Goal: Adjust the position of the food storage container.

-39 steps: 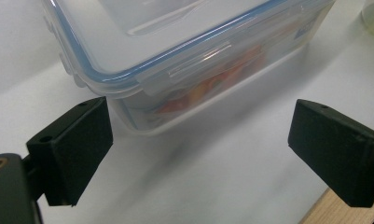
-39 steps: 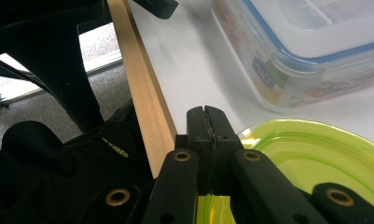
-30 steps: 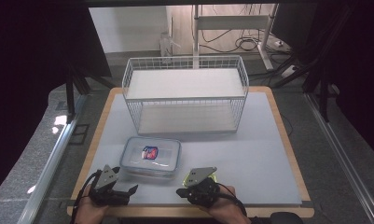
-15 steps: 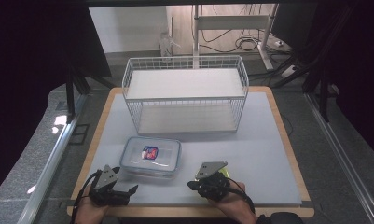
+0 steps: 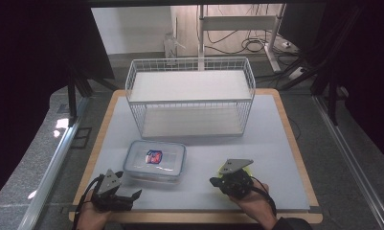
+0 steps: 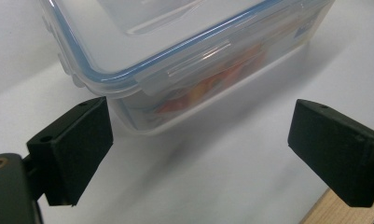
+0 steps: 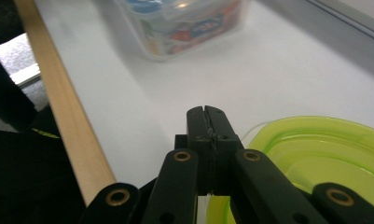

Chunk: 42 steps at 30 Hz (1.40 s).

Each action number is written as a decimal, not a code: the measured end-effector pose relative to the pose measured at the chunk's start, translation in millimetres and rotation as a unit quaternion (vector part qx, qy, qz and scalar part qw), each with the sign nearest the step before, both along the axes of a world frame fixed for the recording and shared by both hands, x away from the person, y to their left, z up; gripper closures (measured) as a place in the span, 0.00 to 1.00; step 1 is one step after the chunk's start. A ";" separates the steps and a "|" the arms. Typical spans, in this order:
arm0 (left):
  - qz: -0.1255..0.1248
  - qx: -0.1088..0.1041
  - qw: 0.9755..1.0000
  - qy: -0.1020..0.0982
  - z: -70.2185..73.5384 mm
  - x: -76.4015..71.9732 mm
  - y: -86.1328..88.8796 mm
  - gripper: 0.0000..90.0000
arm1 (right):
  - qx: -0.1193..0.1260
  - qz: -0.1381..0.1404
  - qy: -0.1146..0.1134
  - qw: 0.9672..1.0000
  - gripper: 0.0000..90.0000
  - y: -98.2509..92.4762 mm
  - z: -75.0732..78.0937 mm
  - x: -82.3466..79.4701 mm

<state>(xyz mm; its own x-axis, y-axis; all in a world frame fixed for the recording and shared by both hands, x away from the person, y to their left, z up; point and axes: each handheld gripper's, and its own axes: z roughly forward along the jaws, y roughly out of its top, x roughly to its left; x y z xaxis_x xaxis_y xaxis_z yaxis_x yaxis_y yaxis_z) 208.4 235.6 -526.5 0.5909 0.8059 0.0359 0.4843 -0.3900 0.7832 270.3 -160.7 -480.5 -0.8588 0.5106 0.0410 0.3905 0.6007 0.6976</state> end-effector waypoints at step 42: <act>0.013 -0.001 1.000 0.014 0.5 1.4 2.0 0.05 | 0.001 -0.152 -0.026 0.988 0.97 -104.3 9.0 34.6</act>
<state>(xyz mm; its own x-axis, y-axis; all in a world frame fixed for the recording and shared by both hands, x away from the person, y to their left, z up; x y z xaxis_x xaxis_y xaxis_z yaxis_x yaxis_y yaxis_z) 209.8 237.6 -526.0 0.5697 0.8216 0.0183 0.5158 -0.3748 0.7703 305.0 -265.0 -471.5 -0.6662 0.7457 0.0022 0.5169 0.4597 0.7221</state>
